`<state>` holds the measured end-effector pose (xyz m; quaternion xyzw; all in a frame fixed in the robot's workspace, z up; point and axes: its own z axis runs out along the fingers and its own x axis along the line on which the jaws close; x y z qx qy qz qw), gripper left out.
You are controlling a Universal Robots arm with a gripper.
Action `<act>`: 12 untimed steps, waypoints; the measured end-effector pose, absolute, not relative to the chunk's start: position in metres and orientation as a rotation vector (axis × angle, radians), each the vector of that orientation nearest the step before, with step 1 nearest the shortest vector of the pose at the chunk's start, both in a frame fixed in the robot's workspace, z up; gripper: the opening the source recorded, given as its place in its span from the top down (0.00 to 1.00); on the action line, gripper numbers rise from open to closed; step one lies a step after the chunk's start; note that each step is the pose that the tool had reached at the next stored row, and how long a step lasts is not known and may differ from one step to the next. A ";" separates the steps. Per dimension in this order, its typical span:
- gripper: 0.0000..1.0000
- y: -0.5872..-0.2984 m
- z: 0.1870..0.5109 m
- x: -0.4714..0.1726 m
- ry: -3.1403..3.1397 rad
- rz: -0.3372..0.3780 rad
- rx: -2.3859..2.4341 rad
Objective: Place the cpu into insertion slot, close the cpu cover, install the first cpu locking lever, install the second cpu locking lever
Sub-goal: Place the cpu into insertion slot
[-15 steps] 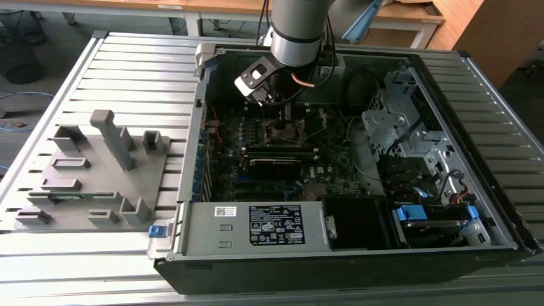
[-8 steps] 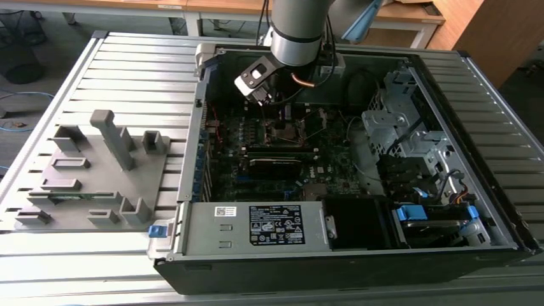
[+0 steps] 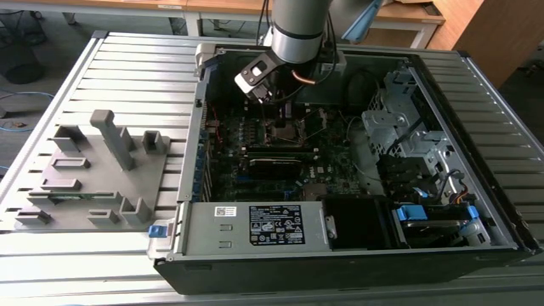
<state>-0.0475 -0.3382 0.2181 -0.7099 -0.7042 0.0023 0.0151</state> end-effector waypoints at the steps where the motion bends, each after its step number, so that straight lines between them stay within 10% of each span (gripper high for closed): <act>1: 0.89 -0.338 0.219 -0.047 -2.191 0.007 -2.209; 12: 0.89 -0.338 0.220 -0.050 -2.201 -0.018 -2.217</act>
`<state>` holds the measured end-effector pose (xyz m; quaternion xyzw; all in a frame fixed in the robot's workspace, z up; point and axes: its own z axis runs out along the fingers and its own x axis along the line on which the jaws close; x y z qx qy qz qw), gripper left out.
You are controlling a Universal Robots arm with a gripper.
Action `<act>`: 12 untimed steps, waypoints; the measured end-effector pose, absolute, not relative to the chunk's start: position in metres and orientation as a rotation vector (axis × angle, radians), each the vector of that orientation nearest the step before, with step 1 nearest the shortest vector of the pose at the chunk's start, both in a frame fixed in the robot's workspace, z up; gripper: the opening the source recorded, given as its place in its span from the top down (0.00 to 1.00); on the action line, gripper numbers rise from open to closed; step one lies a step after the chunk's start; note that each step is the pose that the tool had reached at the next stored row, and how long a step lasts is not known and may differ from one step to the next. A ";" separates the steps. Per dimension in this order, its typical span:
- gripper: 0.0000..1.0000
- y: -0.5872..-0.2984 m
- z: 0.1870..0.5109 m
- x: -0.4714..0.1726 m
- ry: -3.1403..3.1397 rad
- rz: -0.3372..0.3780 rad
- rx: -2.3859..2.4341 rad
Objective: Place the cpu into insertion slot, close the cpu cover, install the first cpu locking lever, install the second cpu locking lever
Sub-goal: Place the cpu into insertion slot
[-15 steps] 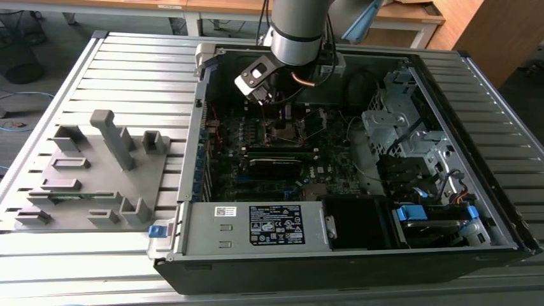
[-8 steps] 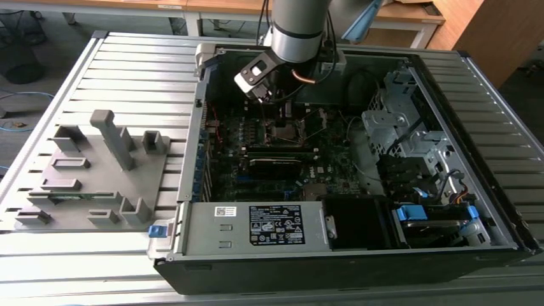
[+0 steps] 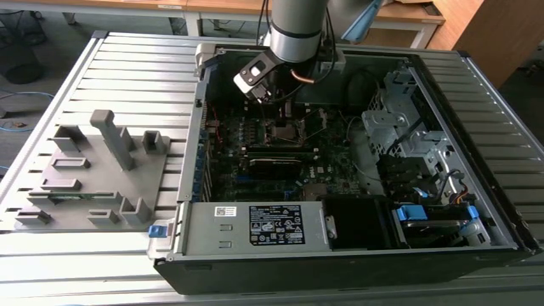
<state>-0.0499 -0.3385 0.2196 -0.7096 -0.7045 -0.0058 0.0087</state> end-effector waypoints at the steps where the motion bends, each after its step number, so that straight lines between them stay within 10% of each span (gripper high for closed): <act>1: 0.89 -0.338 0.220 -0.050 -2.201 -0.018 -2.217; 12: 0.89 -0.338 0.223 -0.050 -2.201 -0.018 -2.217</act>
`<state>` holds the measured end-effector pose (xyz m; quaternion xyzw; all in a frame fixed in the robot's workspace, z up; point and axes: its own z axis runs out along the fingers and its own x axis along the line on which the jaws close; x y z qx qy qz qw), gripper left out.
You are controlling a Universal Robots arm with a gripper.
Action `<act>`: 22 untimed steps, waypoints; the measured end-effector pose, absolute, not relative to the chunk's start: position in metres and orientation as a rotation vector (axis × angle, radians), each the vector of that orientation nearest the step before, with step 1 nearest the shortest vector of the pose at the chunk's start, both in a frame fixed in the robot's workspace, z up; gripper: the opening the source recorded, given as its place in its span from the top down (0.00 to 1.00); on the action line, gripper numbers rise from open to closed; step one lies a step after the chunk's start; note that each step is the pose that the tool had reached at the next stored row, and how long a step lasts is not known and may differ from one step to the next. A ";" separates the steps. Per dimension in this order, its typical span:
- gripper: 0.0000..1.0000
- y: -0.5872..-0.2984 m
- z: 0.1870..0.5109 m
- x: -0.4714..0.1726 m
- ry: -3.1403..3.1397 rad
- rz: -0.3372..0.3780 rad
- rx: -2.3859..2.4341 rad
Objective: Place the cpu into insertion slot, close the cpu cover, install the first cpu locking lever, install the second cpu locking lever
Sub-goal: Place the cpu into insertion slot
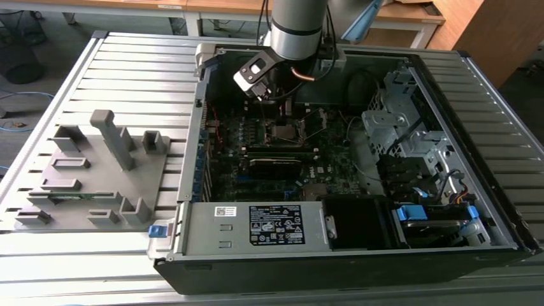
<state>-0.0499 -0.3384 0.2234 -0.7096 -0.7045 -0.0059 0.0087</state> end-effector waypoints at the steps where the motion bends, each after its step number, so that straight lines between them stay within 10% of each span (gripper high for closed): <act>1: 0.89 -0.338 0.223 -0.050 -2.201 -0.018 -2.217; 22: 0.89 -0.338 0.229 -0.050 -2.201 -0.019 -2.217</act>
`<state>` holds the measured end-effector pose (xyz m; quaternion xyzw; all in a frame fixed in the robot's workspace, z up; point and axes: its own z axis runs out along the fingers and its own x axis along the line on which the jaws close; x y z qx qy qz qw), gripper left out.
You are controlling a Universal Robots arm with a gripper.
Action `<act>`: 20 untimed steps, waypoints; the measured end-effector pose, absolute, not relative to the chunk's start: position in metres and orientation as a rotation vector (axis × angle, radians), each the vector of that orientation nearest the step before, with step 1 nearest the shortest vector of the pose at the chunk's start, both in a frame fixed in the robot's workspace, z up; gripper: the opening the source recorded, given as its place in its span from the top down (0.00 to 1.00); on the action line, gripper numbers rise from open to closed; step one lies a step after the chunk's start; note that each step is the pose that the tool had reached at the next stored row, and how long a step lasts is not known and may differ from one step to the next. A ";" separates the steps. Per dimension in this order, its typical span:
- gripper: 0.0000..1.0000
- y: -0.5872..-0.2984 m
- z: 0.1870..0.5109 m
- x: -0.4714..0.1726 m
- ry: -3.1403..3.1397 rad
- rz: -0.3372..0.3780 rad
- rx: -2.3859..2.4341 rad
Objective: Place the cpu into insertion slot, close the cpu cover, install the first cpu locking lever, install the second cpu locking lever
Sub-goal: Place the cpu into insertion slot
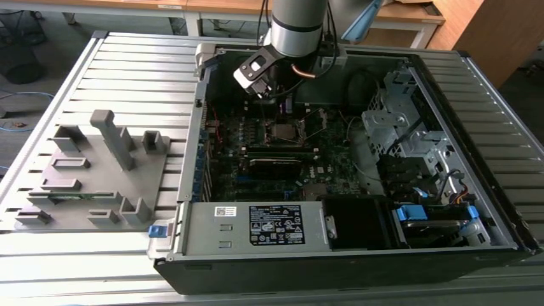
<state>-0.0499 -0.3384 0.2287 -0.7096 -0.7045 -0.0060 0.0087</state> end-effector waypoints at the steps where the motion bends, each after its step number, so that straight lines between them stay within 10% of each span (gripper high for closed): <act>1: 0.89 -0.338 0.229 -0.050 -2.201 -0.018 -2.217; 20: 0.89 -0.338 0.247 -0.050 -2.201 -0.018 -2.217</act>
